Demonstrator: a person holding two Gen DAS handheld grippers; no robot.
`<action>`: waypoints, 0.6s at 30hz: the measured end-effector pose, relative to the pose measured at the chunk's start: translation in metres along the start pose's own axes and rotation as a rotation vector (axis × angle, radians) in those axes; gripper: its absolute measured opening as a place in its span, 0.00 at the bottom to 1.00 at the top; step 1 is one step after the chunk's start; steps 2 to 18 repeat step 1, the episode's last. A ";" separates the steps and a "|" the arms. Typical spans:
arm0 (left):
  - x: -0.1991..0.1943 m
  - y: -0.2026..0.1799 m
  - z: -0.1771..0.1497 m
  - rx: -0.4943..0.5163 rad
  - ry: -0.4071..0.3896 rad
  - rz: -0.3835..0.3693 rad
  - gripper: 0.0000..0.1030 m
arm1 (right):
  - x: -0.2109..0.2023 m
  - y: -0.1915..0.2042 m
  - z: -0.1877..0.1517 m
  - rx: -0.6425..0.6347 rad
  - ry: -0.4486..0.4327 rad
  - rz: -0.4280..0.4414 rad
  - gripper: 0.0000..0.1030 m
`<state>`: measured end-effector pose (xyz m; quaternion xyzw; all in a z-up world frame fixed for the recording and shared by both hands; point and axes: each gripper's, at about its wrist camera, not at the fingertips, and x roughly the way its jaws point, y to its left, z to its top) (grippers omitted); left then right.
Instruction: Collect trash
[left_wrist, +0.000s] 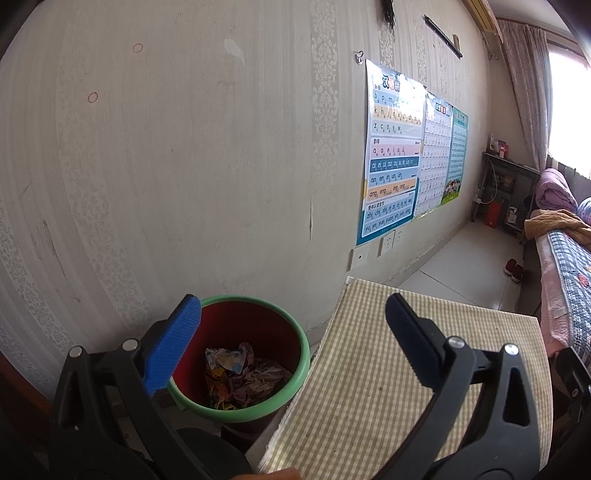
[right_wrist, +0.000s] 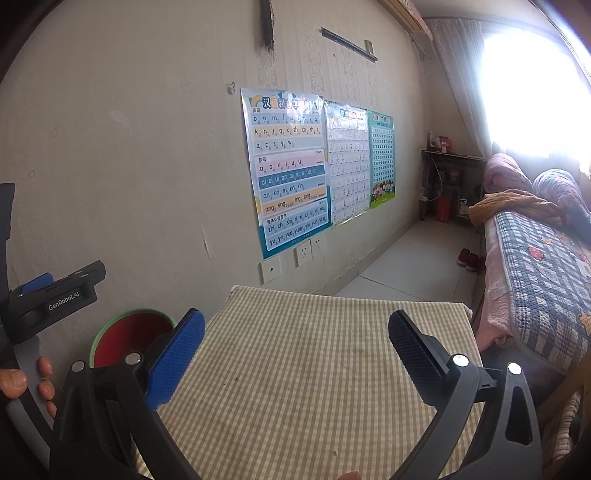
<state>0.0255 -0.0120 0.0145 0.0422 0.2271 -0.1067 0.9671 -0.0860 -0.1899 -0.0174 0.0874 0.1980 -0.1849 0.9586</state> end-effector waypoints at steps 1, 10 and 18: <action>0.000 0.000 0.000 0.001 0.001 0.000 0.95 | 0.001 0.000 -0.001 0.000 0.003 0.000 0.94; 0.000 0.000 0.000 0.001 0.001 0.000 0.95 | 0.001 0.000 -0.001 0.000 0.003 0.000 0.94; 0.000 0.000 0.000 0.001 0.001 0.000 0.95 | 0.001 0.000 -0.001 0.000 0.003 0.000 0.94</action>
